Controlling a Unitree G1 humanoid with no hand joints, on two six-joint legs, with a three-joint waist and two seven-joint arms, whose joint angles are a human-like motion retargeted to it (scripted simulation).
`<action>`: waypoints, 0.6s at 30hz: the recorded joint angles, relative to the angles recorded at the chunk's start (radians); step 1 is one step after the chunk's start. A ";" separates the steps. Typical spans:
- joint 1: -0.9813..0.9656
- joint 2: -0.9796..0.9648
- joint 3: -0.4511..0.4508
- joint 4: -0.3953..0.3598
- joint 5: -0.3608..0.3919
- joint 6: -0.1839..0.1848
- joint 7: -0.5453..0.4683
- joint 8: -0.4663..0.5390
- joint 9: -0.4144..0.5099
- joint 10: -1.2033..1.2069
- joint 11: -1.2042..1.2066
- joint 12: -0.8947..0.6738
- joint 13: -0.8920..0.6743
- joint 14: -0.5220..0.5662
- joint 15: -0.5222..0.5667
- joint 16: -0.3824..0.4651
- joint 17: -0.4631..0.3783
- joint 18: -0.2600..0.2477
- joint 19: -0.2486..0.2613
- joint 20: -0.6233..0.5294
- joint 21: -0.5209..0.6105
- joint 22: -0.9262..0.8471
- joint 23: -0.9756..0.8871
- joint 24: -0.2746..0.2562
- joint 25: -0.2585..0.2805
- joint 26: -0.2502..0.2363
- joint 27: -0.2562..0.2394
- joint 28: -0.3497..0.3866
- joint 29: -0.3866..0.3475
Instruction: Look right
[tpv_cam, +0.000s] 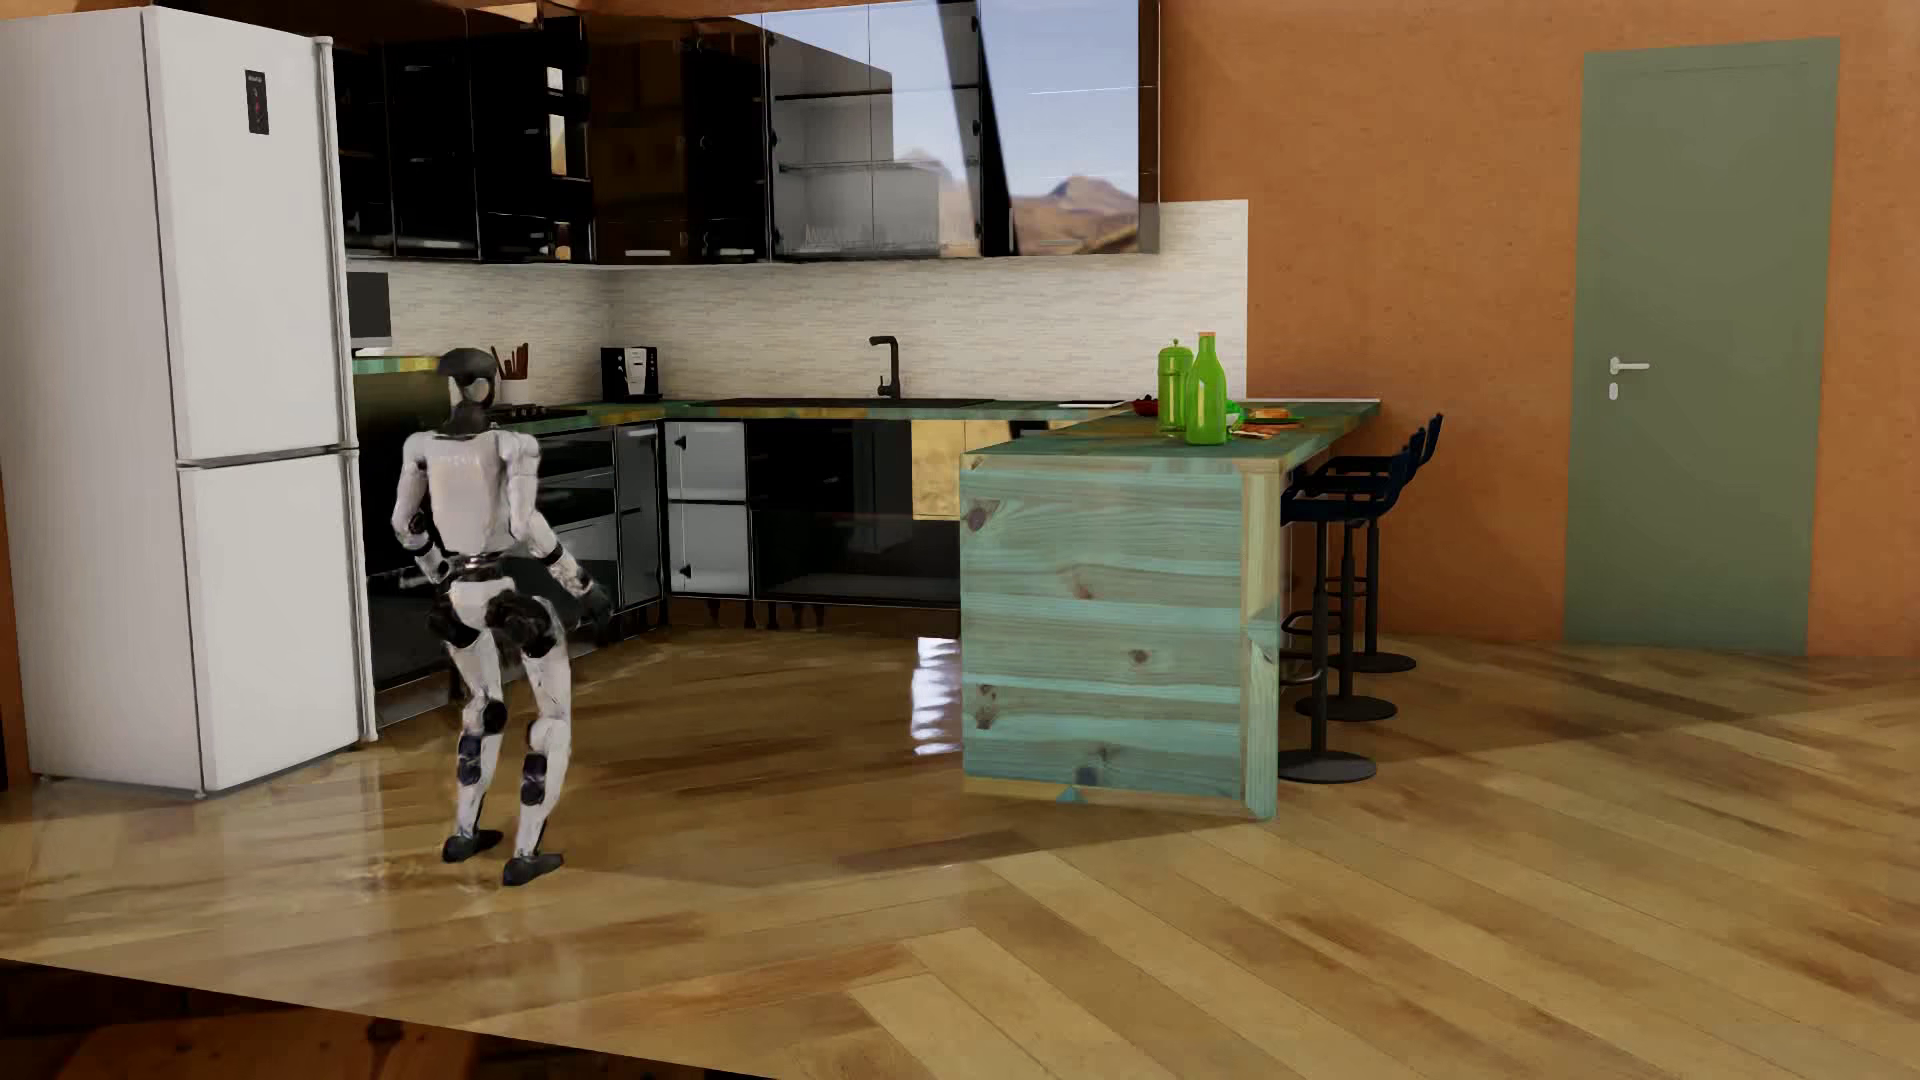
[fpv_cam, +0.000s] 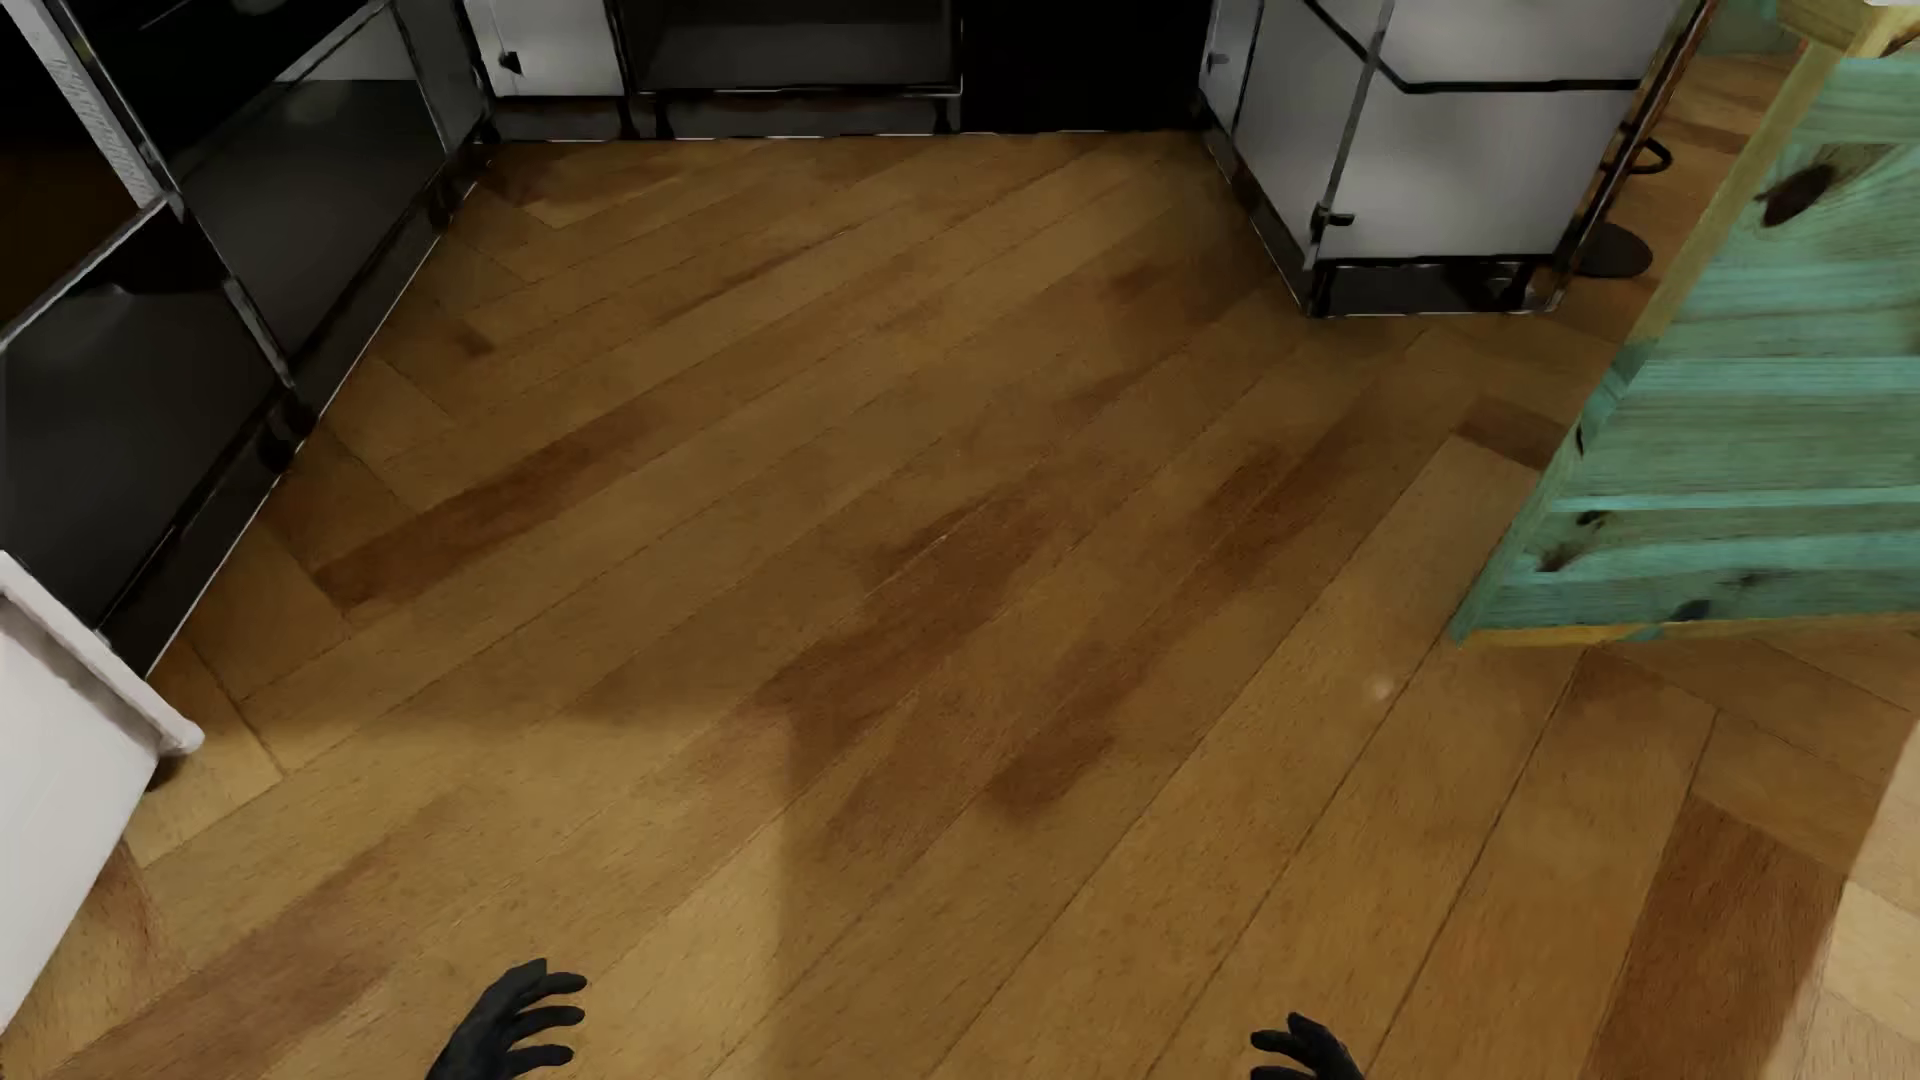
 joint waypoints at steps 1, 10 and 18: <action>-0.025 -0.045 -0.054 0.006 -0.014 -0.017 0.029 0.012 -0.013 0.029 0.057 0.014 0.010 -0.012 -0.011 -0.043 0.031 -0.039 0.004 -0.041 0.018 0.017 0.041 0.001 -0.001 0.030 0.003 0.020 0.008; -0.067 -0.151 -0.136 0.019 -0.034 0.011 0.055 0.039 0.036 0.022 0.055 -0.003 -0.002 0.040 0.090 -0.092 0.031 0.022 0.052 -0.091 0.043 -0.025 0.073 0.085 0.042 0.045 0.157 0.007 0.049; -0.028 -0.160 -0.196 0.061 -0.029 -0.016 0.085 0.063 0.077 0.037 0.041 -0.026 0.004 0.005 0.114 -0.062 0.029 0.013 0.065 -0.074 0.063 -0.031 0.056 0.047 -0.010 0.057 0.076 0.000 0.022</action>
